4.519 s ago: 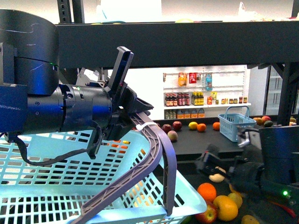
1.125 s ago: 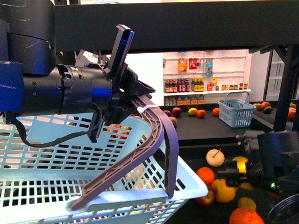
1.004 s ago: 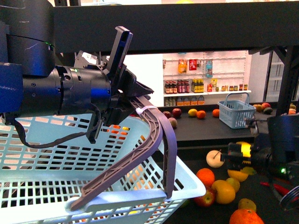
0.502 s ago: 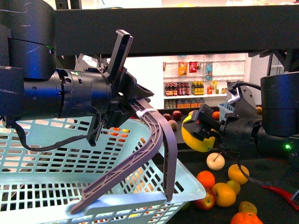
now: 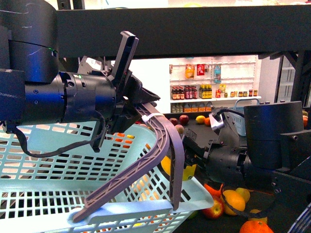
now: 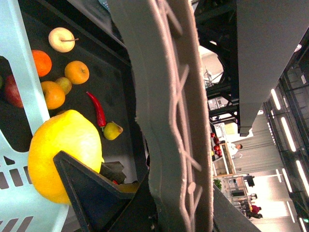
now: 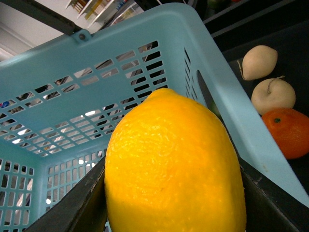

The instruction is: Pick lemon from shelf

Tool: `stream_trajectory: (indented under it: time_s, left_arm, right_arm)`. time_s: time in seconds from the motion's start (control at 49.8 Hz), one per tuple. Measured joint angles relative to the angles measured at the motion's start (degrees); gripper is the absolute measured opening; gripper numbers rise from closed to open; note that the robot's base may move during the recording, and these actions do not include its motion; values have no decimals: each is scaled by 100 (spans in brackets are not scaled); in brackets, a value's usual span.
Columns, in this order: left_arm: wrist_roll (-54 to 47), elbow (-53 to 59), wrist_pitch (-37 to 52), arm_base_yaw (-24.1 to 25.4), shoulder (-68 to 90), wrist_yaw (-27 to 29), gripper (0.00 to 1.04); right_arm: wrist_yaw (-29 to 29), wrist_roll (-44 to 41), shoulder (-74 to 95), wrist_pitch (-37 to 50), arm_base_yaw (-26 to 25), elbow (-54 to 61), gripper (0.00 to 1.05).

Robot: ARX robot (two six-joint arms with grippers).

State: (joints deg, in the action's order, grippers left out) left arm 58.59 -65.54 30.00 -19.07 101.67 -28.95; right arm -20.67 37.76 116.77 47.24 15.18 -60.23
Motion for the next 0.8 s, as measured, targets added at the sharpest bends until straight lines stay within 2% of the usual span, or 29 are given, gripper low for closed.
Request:
stream_trajectory:
  time_s: [0.301,0.522,0.703,0.803]
  left_arm:
    - [0,0,0,0,0,-2,9]
    - [0,0,0,0,0,2,9]
    - [7,0,0,0,7,-4,9]
    - [11,0,0,0,7,9,9]
  right_arm:
    - [-122,-144,24,11,168,33,64]
    - [-151,-291,24,109,210,98,99]
    - [66,-354,22,142,173,116,97]
    - [649,-782,-94,-24,7,118,97]
